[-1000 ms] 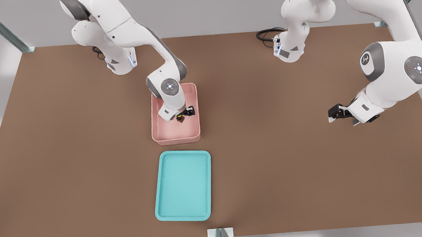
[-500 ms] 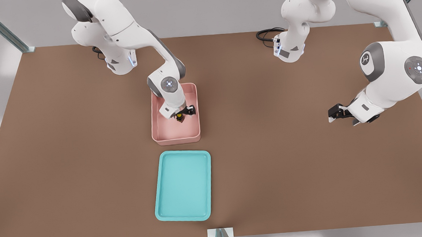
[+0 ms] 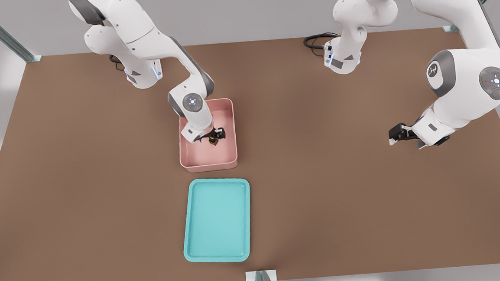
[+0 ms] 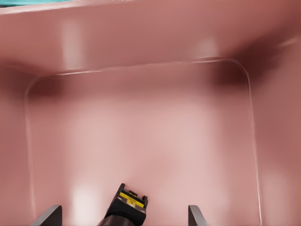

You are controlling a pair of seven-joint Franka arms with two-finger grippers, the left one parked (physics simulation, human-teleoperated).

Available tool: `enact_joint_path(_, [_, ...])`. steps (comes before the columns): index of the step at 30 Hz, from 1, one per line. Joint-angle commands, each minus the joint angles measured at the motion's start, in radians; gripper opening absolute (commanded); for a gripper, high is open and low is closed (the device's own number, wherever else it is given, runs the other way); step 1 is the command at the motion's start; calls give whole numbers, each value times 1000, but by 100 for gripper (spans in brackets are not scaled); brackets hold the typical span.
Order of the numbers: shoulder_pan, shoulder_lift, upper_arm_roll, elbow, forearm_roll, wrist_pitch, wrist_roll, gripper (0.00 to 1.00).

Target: The left arm remains still, and the right arm places the button from the box into the tray

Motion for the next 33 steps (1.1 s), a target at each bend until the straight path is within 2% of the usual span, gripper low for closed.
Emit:
enact_joint_path(1, [1,3,0,5,3,13,-20,99])
enact_joint_path(7, [20,25,9,23,12,15,-1,99])
enact_joint_path(13, [29,-9,14,-14,12,15,9,99])
enact_joint_path(19, [18,2,14,-21,6,35,-7,92])
enact_joint_path(23, [15,9,8,-20,3,38,-17,84])
enact_joint_path(26, [15,6,6,-20,3,35,-14,63])
enact_joint_path(30, [17,2,6,-17,3,32,2,61])
enact_joint_path(33, [18,3,8,-15,3,33,2,50])
